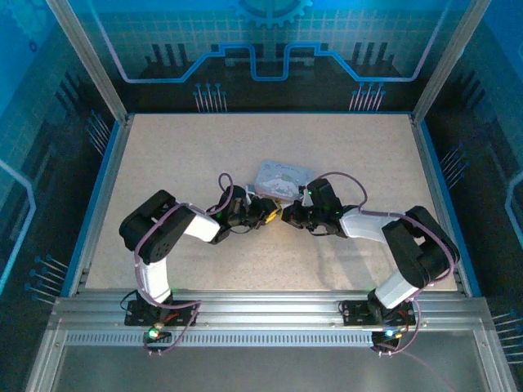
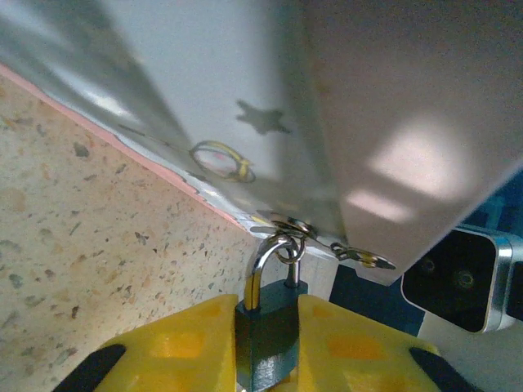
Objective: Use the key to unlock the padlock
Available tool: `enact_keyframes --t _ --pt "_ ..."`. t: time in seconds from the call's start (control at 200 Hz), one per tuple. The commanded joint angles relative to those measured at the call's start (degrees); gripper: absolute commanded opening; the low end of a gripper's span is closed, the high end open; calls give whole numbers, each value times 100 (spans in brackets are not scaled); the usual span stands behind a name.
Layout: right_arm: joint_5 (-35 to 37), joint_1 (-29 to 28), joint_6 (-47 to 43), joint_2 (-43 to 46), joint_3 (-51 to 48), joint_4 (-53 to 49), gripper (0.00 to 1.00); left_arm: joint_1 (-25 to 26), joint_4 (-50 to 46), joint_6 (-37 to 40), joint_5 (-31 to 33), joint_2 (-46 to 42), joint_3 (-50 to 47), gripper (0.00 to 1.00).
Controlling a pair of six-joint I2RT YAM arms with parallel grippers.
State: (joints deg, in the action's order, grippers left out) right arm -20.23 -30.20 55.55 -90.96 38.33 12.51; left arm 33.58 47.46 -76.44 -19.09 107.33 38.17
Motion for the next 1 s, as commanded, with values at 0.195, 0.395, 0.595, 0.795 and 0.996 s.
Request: enact_keyframes --t 0.195,0.395,0.595,0.795,0.996 --pt "48 62 -143 377 6 32 16 84 -105 134 -78 -173 208 8" --pt "545 84 -790 882 38 -842 35 85 -130 95 -33 -214 193 4" --pt "1530 139 -2182 1834 337 -2109 55 86 -181 -11 -15 -205 281 1" --pt "2369 46 -3768 2927 356 -2521 71 85 -9 -140 30 -225 192 0" --pt "2366 1 -5287 3986 -94 -2025 85 86 -3 -212 90 -295 112 0"
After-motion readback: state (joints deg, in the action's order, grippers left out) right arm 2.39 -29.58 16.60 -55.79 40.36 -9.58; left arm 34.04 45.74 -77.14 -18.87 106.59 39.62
